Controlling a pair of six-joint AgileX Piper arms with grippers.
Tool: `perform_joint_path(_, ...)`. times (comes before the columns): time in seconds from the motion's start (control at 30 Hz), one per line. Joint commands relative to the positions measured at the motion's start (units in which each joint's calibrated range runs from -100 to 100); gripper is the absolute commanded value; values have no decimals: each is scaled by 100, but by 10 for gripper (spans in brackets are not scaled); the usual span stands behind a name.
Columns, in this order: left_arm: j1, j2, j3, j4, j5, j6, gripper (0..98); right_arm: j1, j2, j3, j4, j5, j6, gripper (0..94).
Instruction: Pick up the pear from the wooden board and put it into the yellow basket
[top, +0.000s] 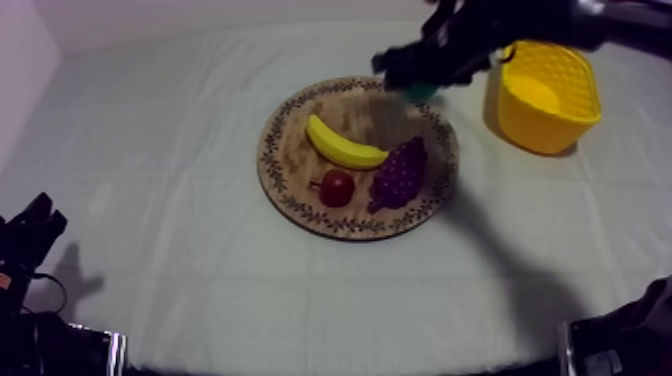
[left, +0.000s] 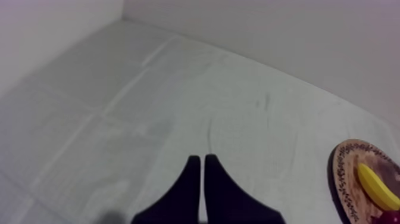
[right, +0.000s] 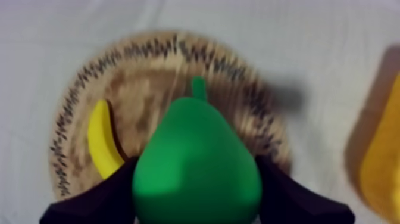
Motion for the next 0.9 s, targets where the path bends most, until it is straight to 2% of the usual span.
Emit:
perform_joint_path(0.0,1,-4,2,0,0,1,1,287,-1061,-174,-365,327,655,496)
perform_joint_path(0.13,1,-4,2,0,0,0,1,804,-1517,-658,-752,848,1180,499)
perform_joint_path(0.3,1,-4,2,0,0,0,1,1360,-1583,-1012,-939,1111,1489,503)
perform_joint_path(0.67,1,-4,2,0,0,0,1,2287,-1073,-756,-1099,772,1835,506)
perform_joint_path(0.87,1,-4,2,0,0,0,1,2547,-564,-288,-1113,321,1932,510)
